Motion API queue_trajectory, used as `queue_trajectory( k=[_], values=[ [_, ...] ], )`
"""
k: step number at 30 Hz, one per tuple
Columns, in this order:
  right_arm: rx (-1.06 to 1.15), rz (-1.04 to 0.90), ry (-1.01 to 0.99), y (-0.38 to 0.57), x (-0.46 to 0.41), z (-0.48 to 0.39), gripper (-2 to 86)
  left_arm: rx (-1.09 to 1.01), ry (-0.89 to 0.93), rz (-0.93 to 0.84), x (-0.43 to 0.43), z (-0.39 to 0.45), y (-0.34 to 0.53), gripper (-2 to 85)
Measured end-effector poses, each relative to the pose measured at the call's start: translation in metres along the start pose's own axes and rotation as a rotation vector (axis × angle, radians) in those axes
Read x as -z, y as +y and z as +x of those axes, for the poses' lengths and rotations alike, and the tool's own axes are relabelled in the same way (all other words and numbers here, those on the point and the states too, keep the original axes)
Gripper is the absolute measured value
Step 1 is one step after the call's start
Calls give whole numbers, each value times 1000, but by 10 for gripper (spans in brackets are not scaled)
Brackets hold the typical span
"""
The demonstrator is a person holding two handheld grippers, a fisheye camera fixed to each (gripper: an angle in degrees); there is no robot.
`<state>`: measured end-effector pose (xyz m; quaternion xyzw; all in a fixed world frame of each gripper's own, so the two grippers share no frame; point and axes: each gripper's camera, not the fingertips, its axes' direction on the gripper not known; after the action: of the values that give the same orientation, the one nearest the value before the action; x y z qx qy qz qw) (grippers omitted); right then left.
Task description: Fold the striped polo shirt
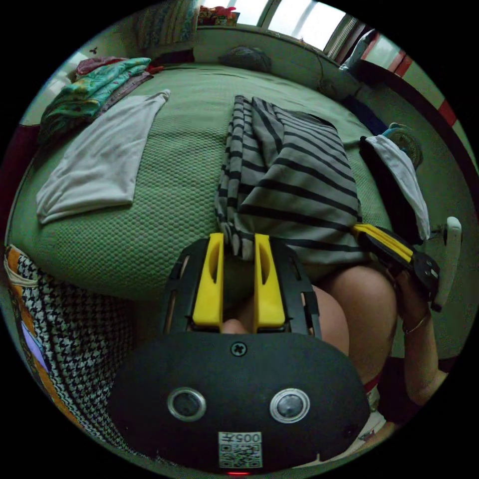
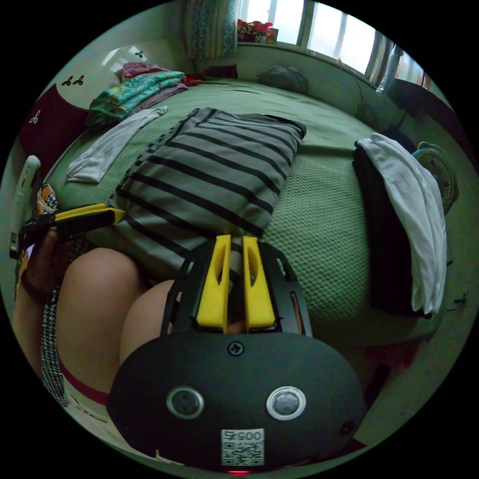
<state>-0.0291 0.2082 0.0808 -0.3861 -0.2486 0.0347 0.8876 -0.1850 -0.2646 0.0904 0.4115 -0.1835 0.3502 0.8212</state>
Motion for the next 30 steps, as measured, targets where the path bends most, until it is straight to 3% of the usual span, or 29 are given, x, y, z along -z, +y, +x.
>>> queue_trajectory(
  k=[5, 10, 12, 15, 26, 30],
  values=[
    [-20, 46, -51, -4, 16, 10, 4, -21, 3, -26, 0, -3, -7, 107],
    [-97, 349, -71, -5, 63, 35, 10, -37, -11, -20, 5, -4, -8, 103],
    [-102, 318, -40, -35, 67, 49, 88, -36, -5, -18, 8, -6, -8, 101],
    [-109, 276, -33, -84, 62, 68, 130, -39, -4, -21, 12, -9, -9, 99],
    [-171, 6, -86, -225, -15, 97, 158, -82, -62, -49, 33, -8, -16, 80],
    [-113, 15, -91, -242, -22, 86, 139, -83, -63, -53, 41, -11, -18, 71]
  ],
)
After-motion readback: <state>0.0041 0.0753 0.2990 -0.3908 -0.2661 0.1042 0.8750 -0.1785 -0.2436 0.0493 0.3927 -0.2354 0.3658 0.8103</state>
